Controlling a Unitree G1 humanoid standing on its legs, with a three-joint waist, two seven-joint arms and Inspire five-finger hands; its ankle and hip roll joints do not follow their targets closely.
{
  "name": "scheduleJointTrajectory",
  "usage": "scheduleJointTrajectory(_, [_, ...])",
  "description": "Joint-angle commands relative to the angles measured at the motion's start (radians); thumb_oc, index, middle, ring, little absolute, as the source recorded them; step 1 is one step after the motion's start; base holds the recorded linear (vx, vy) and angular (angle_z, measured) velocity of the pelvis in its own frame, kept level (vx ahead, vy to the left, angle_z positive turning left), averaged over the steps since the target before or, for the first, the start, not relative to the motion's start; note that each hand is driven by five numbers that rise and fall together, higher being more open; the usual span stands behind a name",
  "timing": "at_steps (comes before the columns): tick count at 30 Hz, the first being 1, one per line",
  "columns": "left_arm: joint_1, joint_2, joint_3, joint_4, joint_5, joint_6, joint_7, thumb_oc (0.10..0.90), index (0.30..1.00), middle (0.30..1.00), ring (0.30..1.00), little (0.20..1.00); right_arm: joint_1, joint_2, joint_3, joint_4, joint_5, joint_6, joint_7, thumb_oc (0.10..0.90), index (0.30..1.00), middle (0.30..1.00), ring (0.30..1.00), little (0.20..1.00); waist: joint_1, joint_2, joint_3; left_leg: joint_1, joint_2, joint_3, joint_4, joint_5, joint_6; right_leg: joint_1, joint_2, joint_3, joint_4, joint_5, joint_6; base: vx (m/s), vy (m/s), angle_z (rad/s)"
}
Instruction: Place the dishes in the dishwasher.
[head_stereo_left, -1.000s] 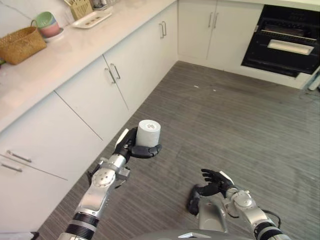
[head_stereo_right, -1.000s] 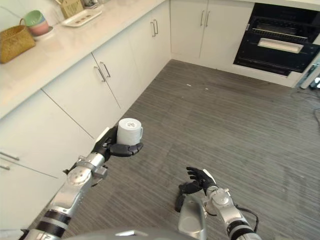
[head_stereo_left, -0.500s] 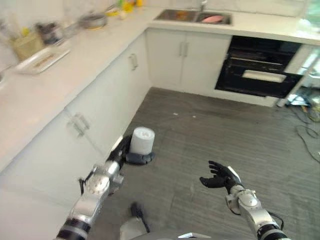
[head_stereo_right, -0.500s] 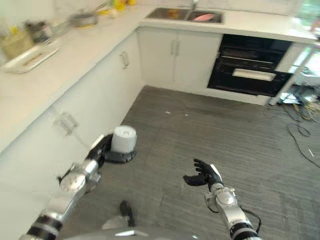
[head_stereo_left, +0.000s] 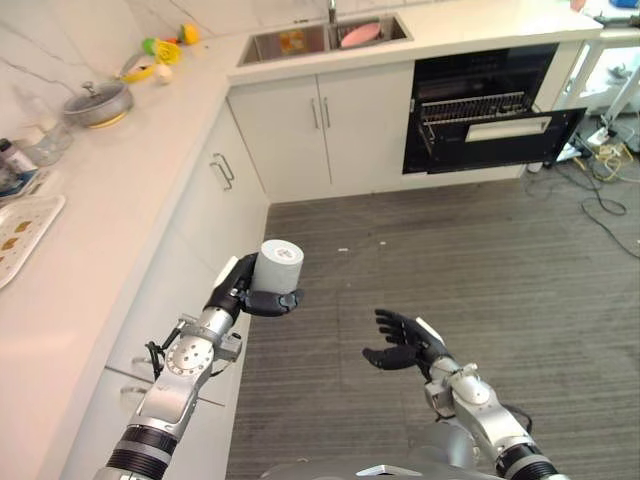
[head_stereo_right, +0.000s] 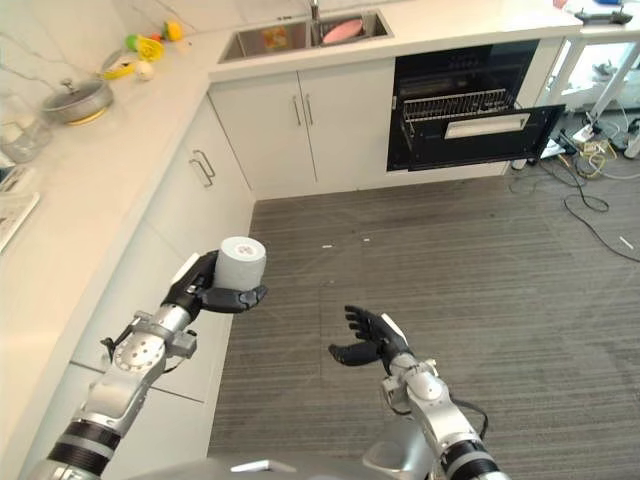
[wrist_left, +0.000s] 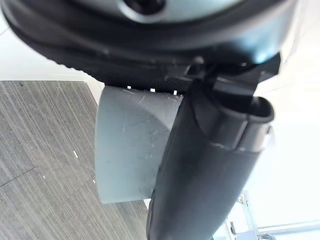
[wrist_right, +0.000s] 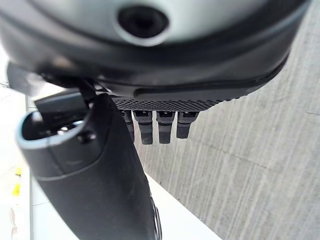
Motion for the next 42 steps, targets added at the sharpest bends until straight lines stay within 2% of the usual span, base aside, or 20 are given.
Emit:
scheduleJointTrajectory(1, [-0.056,0.015,0.045,-0.101,-0.006,-0.112,0.008,0.400,0.300,0.300,0.300,0.300,-0.107,-0.021,-0.057,-0.092,0.008,-0.082,-0.013,0.800,0.900,0.900,0.900,0.900,0.016,-0.040,-0.068,-0.011,-0.038,0.003,0.006,-0.048,-0.019,0.084,0.181,-0.131,-0.652,0.155,0.004,0.28,-0.273,-0.21])
scheduleJointTrajectory(2, [-0.056,0.015,0.045,-0.101,-0.006,-0.113,0.008,0.400,0.300,0.300,0.300,0.300,-0.107,-0.021,-0.057,-0.092,0.008,-0.082,-0.013,0.800,0.900,0.900,0.900,0.900,0.016,-0.039,-0.068,-0.011,-0.038,0.003,0.006,-0.048,-0.019,0.085,0.183,-0.132,-0.655,0.156,0.003,0.30,-0.329,-0.26])
scheduleJointTrajectory(3, [-0.095,0.006,0.060,-0.076,0.001,-0.121,0.022,0.400,0.300,0.300,0.300,0.300,-0.105,-0.023,-0.058,-0.145,0.017,-0.088,-0.015,0.800,0.900,0.900,0.900,0.900,0.020,-0.076,-0.078,0.005,-0.045,0.030,-0.011,-0.055,-0.052,0.052,0.189,-0.193,-0.883,0.194,0.008,0.34,-0.237,-0.08])
scheduleJointTrajectory(7, [-0.121,-0.024,0.056,-0.054,0.004,-0.125,0.018,0.400,0.300,0.300,0.300,0.300,-0.090,-0.035,-0.063,-0.191,0.009,-0.090,-0.019,0.800,0.900,0.900,0.900,0.900,0.028,-0.099,-0.094,0.016,-0.074,0.042,0.013,-0.111,-0.051,0.052,0.183,-0.226,-0.924,0.189,0.001,0.38,-0.150,0.07])
scheduleJointTrajectory(10, [-0.139,-0.071,0.010,-0.032,-0.006,-0.127,0.026,0.400,0.300,0.300,0.300,0.300,-0.066,-0.060,-0.097,-0.220,0.021,-0.095,-0.047,0.800,0.900,0.900,0.900,0.900,-0.006,-0.089,-0.086,0.001,-0.060,-0.011,0.258,-0.144,-0.081,0.095,0.247,-0.135,-0.871,0.173,-0.037,0.67,-0.197,0.04])
scheduleJointTrajectory(11, [-0.139,-0.071,0.010,-0.032,-0.006,-0.127,0.026,0.400,0.300,0.300,0.300,0.300,-0.066,-0.060,-0.097,-0.220,0.021,-0.095,-0.047,0.800,0.900,0.900,0.900,0.900,-0.006,-0.089,-0.086,0.001,-0.060,-0.011,0.258,-0.144,-0.081,0.095,0.247,-0.135,-0.871,0.173,-0.037,0.59,-0.241,0.64])
scheduleJointTrajectory(15, [-0.166,-0.066,-0.004,-0.022,-0.040,-0.129,0.037,0.400,0.300,0.300,0.300,0.300,-0.055,-0.086,-0.121,-0.244,0.049,-0.096,-0.061,0.800,0.900,0.900,0.900,0.900,0.003,-0.099,-0.049,-0.146,0.052,0.007,0.723,0.063,-0.283,0.181,0.276,-0.135,-0.799,0.112,-0.098,0.52,-0.320,0.25])
scheduleJointTrajectory(16, [-0.170,-0.059,-0.007,-0.016,-0.044,-0.131,0.054,0.400,0.300,0.300,0.300,0.300,-0.060,-0.102,-0.126,-0.244,0.049,-0.097,-0.067,0.800,0.900,0.900,0.900,0.900,0.006,-0.133,-0.028,-0.217,0.139,0.093,0.880,0.098,-0.286,0.218,0.264,-0.145,-0.777,0.072,-0.132,0.53,-0.376,-0.40])
scheduleJointTrajectory(17, [-0.167,-0.060,-0.010,-0.019,-0.046,-0.129,0.056,0.400,0.300,0.300,0.300,0.300,-0.060,-0.103,-0.127,-0.247,0.050,-0.092,-0.067,0.800,0.900,0.900,0.900,0.900,0.017,-0.128,-0.024,-0.247,0.179,0.106,0.898,0.086,-0.286,0.233,0.281,-0.143,-0.769,0.045,-0.153,0.49,-0.308,-0.30])
scheduleJointTrajectory(21, [-0.128,-0.062,-0.015,-0.036,-0.040,-0.115,0.037,0.400,0.300,0.300,0.300,0.300,-0.060,-0.100,-0.107,-0.239,0.053,-0.087,-0.056,0.800,0.900,0.900,0.900,0.900,0.044,-0.091,-0.041,-0.281,0.234,0.112,0.524,0.016,-0.192,0.288,0.317,-0.156,-0.787,0.003,-0.141,0.34,-0.004,-0.20])
scheduleJointTrajectory(22, [-0.125,-0.062,-0.013,-0.038,-0.040,-0.115,0.036,0.400,0.300,0.300,0.300,0.300,-0.059,-0.100,-0.106,-0.238,0.053,-0.088,-0.056,0.800,0.900,0.900,0.900,0.900,0.044,-0.092,-0.044,-0.274,0.226,0.116,0.507,0.018,-0.187,0.289,0.315,-0.155,-0.790,0.007,-0.138,0.43,0.170,-0.52])
scheduleJointTrajectory(23, [-0.093,-0.055,0.011,-0.039,-0.042,-0.110,0.044,0.400,0.300,0.300,0.300,0.300,-0.072,-0.093,-0.078,-0.227,0.049,-0.086,-0.045,0.800,0.900,0.900,0.900,0.900,0.079,-0.094,-0.056,-0.308,0.280,0.052,0.302,0.081,-0.175,0.326,0.328,-0.120,-0.812,-0.025,-0.126,0.49,0.190,-0.58])
scheduleJointTrajectory(25, [-0.073,-0.048,0.028,-0.040,-0.049,-0.120,0.054,0.400,0.300,0.300,0.300,0.300,-0.086,-0.082,-0.053,-0.206,0.043,-0.090,-0.040,0.800,0.900,0.900,0.900,0.900,0.103,-0.097,-0.049,-0.317,0.351,-0.039,0.149,0.204,-0.209,0.359,0.330,-0.067,-0.813,-0.041,-0.117,0.54,0.183,-1.22])
scheduleJointTrajectory(28, [-0.046,-0.037,0.055,-0.057,-0.051,-0.128,0.041,0.400,0.300,0.300,0.300,0.300,-0.077,-0.086,-0.053,-0.213,0.042,-0.098,-0.028,0.800,0.900,0.900,0.900,0.900,0.097,-0.069,-0.056,-0.258,0.372,0.016,0.071,0.241,-0.227,0.398,0.330,-0.033,-0.780,-0.080,-0.086,0.47,0.166,-0.80])
scheduleJointTrajectory(30, [-0.050,-0.034,0.054,-0.062,-0.054,-0.126,0.033,0.400,0.300,0.300,0.300,0.300,-0.067,-0.090,-0.063,-0.223,0.038,-0.096,-0.019,0.800,0.900,0.900,0.900,0.900,0.100,-0.056,-0.066,-0.259,0.319,0.009,0.102,0.202,-0.212,0.413,0.292,-0.019,-0.704,-0.084,-0.077,0.47,0.303,-0.35])
scheduleJointTrajectory(32, [-0.066,-0.029,0.041,-0.064,-0.047,-0.128,0.023,0.400,0.300,0.300,0.300,0.300,-0.052,-0.083,-0.073,-0.234,0.018,-0.089,-0.007,0.800,0.900,0.900,0.900,0.900,0.096,-0.062,-0.062,-0.253,0.229,0.001,0.122,0.134,-0.155,0.392,0.181,-0.014,-0.514,-0.063,-0.044,0.41,0.377,-0.34])
scheduleJointTrajectory(35, [-0.095,-0.012,0.020,-0.068,-0.025,-0.130,0.015,0.400,0.300,0.300,0.300,0.300,-0.040,-0.066,-0.082,-0.250,-0.003,-0.081,0.005,0.800,0.900,0.900,0.900,0.900,0.065,-0.094,-0.051,-0.196,0.096,0.033,0.118,0.043,-0.043,0.315,0.010,0.059,-0.218,0.153,0.046,0.41,0.418,-0.06])
scheduleJointTrajectory(37, [-0.104,0.002,0.015,-0.074,-0.018,-0.127,0.014,0.400,0.300,0.300,0.300,0.300,-0.047,-0.055,-0.079,-0.256,-0.003,-0.082,0.012,0.800,0.900,0.900,0.900,0.900,0.049,-0.082,-0.042,-0.150,0.062,0.044,0.085,0.020,-0.004,0.245,-0.037,0.093,-0.055,0.193,0.057,0.34,0.312,0.30])
scheduleJointTrajectory(39, [-0.103,0.005,0.019,-0.079,-0.016,-0.127,0.016,0.400,0.300,0.300,0.300,0.300,-0.050,-0.048,-0.075,-0.260,0.001,-0.079,0.022,0.800,0.900,0.900,0.900,0.900,0.044,-0.079,-0.038,-0.108,0.020,0.042,0.039,0.005,0.017,0.188,-0.047,0.094,-0.002,0.176,0.056,0.34,0.190,0.16])
scheduleJointTrajectory(42, [-0.098,-0.005,0.020,-0.078,-0.021,-0.137,0.020,0.400,0.300,0.300,0.300,0.300,-0.051,-0.051,-0.074,-0.280,0.010,-0.076,0.030,0.800,0.900,0.900,0.900,0.900,0.032,-0.072,-0.043,-0.072,-0.006,0.022,0.001,0.001,0.004,0.130,0.052,0.019,-0.183,0.107,0.032,0.29,0.011,0.14])
